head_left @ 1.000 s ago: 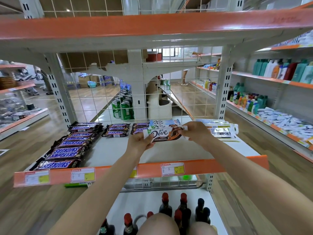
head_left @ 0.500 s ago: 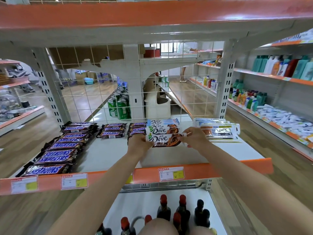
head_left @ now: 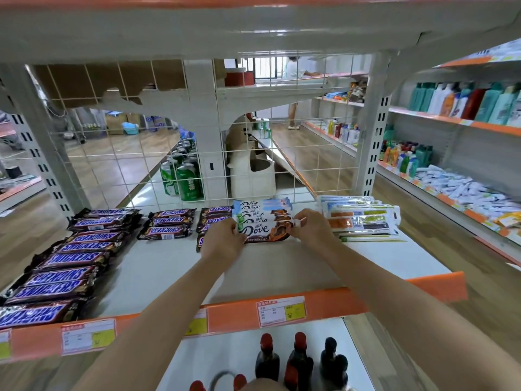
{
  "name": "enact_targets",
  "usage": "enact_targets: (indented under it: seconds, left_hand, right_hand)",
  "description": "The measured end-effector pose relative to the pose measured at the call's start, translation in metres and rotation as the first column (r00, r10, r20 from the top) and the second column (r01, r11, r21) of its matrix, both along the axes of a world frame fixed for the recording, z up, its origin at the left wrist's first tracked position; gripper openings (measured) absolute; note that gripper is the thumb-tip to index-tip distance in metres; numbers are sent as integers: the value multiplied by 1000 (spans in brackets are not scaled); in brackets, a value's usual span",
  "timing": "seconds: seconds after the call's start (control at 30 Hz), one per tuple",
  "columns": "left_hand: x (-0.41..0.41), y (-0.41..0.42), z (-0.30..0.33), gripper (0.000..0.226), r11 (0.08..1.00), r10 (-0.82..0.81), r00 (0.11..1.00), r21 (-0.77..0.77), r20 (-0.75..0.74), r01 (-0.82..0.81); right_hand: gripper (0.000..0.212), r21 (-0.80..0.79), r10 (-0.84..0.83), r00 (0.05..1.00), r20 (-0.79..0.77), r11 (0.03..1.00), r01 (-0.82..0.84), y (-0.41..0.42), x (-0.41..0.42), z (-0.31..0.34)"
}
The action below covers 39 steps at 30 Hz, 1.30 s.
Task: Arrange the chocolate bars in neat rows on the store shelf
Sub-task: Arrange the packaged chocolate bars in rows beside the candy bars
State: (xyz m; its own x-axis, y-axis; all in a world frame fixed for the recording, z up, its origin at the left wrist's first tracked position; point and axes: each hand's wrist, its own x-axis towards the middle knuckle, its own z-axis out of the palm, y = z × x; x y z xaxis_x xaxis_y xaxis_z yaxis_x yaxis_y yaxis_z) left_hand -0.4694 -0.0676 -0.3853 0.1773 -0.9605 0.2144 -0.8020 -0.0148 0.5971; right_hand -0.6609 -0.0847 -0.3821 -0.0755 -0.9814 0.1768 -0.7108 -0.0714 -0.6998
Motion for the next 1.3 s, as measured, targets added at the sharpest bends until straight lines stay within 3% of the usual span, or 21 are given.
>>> enact_targets:
  seconds: [0.23, 0.4, 0.53, 0.73, 0.83, 1.07, 1.3]
  left_hand:
    - [-3, -5, 4, 19, 998, -32, 990, -42, 136, 38]
    - [-2, -5, 3, 17, 999, -14, 991, -48, 131, 21]
    - [-2, -2, 3, 43, 999, -15, 983, -29, 186, 21]
    - [-11, 5, 6, 43, 986, -29, 869, -130, 493, 107]
    - [-22, 15, 6, 38, 975, -96, 869, -128, 485, 179]
    - [-60, 37, 12, 30, 948, -286, 905, -45, 314, 315]
    - [-112, 56, 16, 42, 925, -347, 843, -2, 411, 381]
  right_hand:
    - [31, -51, -13, 997, -71, 999, 9, -10, -1, 0]
    - [36, -68, -39, 998, -59, 997, 35, -13, -1, -6]
    - [43, -108, -42, 988, -150, 994, 26, -5, 0, -3]
    - [45, -222, -31, 927, -373, 973, -57, 14, -2, 3]
    - [41, -232, -5, 892, -452, 966, -113, 25, -10, 8]
    - [43, -142, 11, 813, -582, 983, -115, 48, -48, 11]
    - [38, -104, -79, 801, -594, 994, 21, 72, -107, 8]
